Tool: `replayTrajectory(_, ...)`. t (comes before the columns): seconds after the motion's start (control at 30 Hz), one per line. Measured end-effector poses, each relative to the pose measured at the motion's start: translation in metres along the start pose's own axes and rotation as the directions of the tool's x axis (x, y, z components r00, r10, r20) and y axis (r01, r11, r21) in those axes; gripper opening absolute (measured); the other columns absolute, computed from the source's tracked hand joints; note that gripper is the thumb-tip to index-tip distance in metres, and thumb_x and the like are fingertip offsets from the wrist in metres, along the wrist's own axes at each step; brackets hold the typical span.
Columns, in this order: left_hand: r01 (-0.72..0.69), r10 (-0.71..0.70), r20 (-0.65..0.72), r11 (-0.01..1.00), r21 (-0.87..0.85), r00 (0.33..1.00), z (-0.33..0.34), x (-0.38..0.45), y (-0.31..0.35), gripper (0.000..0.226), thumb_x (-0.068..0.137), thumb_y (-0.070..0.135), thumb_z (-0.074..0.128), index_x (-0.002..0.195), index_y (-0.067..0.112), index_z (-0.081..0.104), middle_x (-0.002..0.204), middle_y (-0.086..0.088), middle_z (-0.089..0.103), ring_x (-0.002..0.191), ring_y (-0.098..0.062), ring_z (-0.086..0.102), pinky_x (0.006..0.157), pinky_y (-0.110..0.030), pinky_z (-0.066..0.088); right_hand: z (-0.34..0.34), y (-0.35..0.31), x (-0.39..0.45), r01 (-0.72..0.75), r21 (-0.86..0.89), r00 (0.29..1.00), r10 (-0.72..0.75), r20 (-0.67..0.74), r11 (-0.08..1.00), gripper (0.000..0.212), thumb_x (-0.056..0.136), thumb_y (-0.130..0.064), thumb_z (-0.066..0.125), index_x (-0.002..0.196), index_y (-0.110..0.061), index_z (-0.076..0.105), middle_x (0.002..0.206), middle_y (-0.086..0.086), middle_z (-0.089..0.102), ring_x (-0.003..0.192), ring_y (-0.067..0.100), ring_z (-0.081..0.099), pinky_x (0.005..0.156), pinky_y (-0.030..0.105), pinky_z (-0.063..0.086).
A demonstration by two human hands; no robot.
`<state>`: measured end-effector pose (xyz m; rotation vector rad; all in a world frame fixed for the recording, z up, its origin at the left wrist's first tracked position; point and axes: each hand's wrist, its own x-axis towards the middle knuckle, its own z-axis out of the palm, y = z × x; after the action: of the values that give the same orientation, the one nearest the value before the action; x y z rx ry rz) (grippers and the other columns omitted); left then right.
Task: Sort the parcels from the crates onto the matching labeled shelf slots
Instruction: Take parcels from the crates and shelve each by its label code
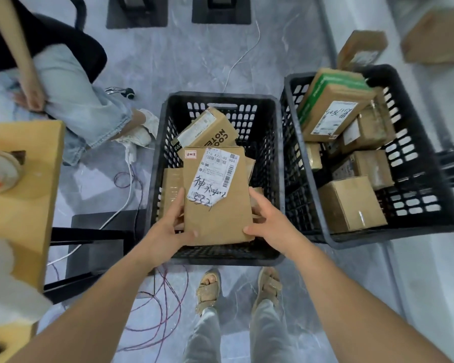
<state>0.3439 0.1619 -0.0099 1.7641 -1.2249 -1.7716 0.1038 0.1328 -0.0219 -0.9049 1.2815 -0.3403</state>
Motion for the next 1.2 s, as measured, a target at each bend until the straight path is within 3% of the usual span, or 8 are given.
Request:
replayTrajectory(0.23,-0.223,0.211,0.136,0.971,0.083,0.968,-0.002,-0.025,0.051,0.106,0.080,-0.001,0.071,0.141,0.056,0.006,0.133,0.039,0.037,0.120,0.016,0.040,0.092,-0.011,0.041,-0.021,-0.037,-0.063,0.123,-0.070,0.991,-0.126,-0.045,0.990,0.100,0.081,0.008,0.066,0.143,-0.051,0.013,0.136,-0.010,0.043,0.123,0.009,0.046,0.073,0.012,0.050)
replayTrajectory(0.37,-0.369,0.355,0.162,0.927,0.066,0.921,0.006,-0.043,0.093,0.106,0.078,-0.011,0.068,0.145,0.048,0.010,0.136,0.034,0.037,0.123,0.008,0.042,0.084,-0.025,0.053,-0.035,-0.056,-0.102,0.243,-0.142,0.950,-0.265,-0.166,0.960,0.100,0.078,0.002,0.071,0.127,-0.067,0.017,0.135,-0.013,0.044,0.123,0.009,0.048,0.096,0.031,0.048)
replayTrajectory(0.47,-0.466,0.446,0.182,0.880,0.087,0.876,0.010,-0.052,0.124,0.107,0.078,-0.004,0.071,0.145,0.052,0.009,0.142,0.029,0.034,0.129,0.003,0.039,0.092,-0.030,0.050,-0.046,-0.075,-0.136,0.313,-0.179,0.906,-0.350,-0.240,0.933,0.101,0.077,0.001,0.073,0.121,-0.071,0.018,0.130,-0.022,0.043,0.124,0.007,0.048,0.099,0.032,0.046)
replayTrajectory(0.63,-0.616,0.577,0.277,0.784,0.075,0.768,0.026,-0.065,0.180,0.105,0.080,-0.005,0.069,0.141,0.056,0.009,0.141,0.032,0.028,0.117,0.018,0.044,0.090,-0.028,0.052,-0.061,-0.104,-0.198,0.363,-0.281,0.814,-0.449,-0.369,0.889,0.101,0.078,-0.003,0.073,0.135,-0.065,0.016,0.132,-0.024,0.040,0.122,0.000,0.047,0.100,0.029,0.046)
replayTrajectory(0.73,-0.704,0.637,0.358,0.705,0.090,0.683,0.038,-0.073,0.210,0.106,0.081,0.000,0.071,0.144,0.054,0.005,0.145,0.032,0.028,0.126,0.009,0.041,0.096,-0.033,0.050,-0.069,-0.112,-0.233,0.397,-0.310,0.737,-0.501,-0.454,0.864,0.104,0.077,-0.001,0.073,0.140,-0.059,0.015,0.135,-0.020,0.040,0.122,0.001,0.049,0.095,0.027,0.049)
replayTrajectory(0.87,-0.810,0.709,0.436,0.579,0.088,0.554,0.059,-0.084,0.240,0.108,0.081,0.005,0.071,0.134,0.070,0.002,0.134,0.050,0.025,0.127,0.017,0.030,0.093,-0.015,0.046,-0.078,-0.111,-0.274,0.422,-0.356,0.644,-0.552,-0.529,0.834,0.103,0.077,0.001,0.073,0.137,-0.060,0.016,0.138,-0.015,0.041,0.124,0.004,0.048,0.086,0.019,0.051)
replayTrajectory(0.97,-0.867,0.747,0.486,0.496,0.046,0.453,0.081,-0.092,0.266,0.107,0.080,0.002,0.071,0.138,0.062,0.004,0.130,0.052,0.027,0.125,0.019,0.031,0.085,-0.009,0.046,-0.087,-0.110,-0.307,0.427,-0.403,0.573,-0.586,-0.573,0.810,0.102,0.077,-0.004,0.075,0.132,-0.067,0.017,0.140,-0.017,0.040,0.123,0.004,0.049,0.089,0.025,0.051)
replayTrajectory(1.2,-0.930,0.771,0.560,0.368,-0.001,0.304,0.130,-0.113,0.321,0.102,0.071,0.035,0.075,0.140,0.062,0.004,0.150,0.027,0.023,0.138,-0.003,0.029,0.106,-0.044,0.040,-0.113,-0.110,-0.383,0.434,-0.486,0.432,-0.648,-0.627,0.759,0.099,0.078,-0.005,0.075,0.125,-0.071,0.018,0.129,-0.032,0.040,0.112,-0.013,0.047,0.075,0.013,0.051)
